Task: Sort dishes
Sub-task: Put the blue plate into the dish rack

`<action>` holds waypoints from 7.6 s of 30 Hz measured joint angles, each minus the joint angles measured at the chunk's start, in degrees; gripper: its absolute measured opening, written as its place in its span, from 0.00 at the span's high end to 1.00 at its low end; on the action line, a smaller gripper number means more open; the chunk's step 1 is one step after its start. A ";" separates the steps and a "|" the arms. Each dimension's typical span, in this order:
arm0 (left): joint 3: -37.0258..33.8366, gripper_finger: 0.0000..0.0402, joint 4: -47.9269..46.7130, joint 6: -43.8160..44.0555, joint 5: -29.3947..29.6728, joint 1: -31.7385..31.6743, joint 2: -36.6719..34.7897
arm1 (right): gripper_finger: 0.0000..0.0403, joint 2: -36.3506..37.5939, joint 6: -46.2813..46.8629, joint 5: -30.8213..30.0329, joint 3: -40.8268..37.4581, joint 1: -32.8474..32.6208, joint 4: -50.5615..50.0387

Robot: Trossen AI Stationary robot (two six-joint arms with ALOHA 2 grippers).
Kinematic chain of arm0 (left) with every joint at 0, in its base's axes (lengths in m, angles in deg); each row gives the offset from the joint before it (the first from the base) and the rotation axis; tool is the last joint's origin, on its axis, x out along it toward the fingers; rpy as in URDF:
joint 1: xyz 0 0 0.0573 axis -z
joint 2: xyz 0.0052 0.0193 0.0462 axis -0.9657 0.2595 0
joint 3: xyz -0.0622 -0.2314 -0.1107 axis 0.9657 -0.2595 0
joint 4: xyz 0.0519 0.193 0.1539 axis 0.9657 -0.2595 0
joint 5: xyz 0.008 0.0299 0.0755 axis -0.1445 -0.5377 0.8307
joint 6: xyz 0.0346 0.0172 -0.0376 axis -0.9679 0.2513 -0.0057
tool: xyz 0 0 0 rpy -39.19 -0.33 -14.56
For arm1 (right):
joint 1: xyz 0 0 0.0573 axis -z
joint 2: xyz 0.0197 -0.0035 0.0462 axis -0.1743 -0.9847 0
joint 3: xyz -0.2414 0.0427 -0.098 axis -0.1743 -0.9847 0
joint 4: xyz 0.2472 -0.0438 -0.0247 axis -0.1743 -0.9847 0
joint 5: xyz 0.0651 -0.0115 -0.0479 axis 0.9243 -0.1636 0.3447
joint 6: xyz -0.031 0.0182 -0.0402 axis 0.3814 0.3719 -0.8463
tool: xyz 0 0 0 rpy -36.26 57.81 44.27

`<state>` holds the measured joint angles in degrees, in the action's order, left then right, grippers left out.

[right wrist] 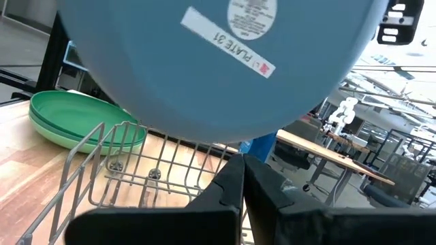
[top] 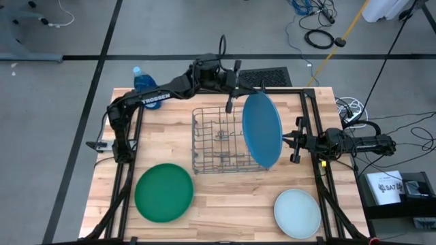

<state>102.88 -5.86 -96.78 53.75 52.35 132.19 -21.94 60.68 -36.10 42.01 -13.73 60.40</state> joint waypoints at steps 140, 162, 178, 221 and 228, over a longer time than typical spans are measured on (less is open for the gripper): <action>-0.09 0.55 -19.03 -6.95 17.66 1.52 -17.40 | 0.98 -82.25 79.65 -12.58 116.83 -2.20 -99.87; -4.62 0.55 -40.89 3.95 25.59 11.68 -37.27 | 0.98 -93.91 82.11 -19.89 115.67 -1.96 -99.91; -12.28 0.55 -35.40 -7.23 26.89 11.31 -28.37 | 0.98 -90.32 81.59 -20.45 115.47 -2.04 -99.96; -7.32 0.89 -19.43 -9.00 9.13 0.23 -9.08 | 0.98 -90.64 80.18 -25.30 115.49 -6.09 -100.15; -7.37 0.98 -17.99 -12.86 5.23 0.02 -8.72 | 0.90 -90.64 78.26 -24.19 115.49 -6.24 -100.01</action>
<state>95.52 -23.84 -109.64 58.98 52.37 123.47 -112.58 138.94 -60.29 157.51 -19.97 -39.61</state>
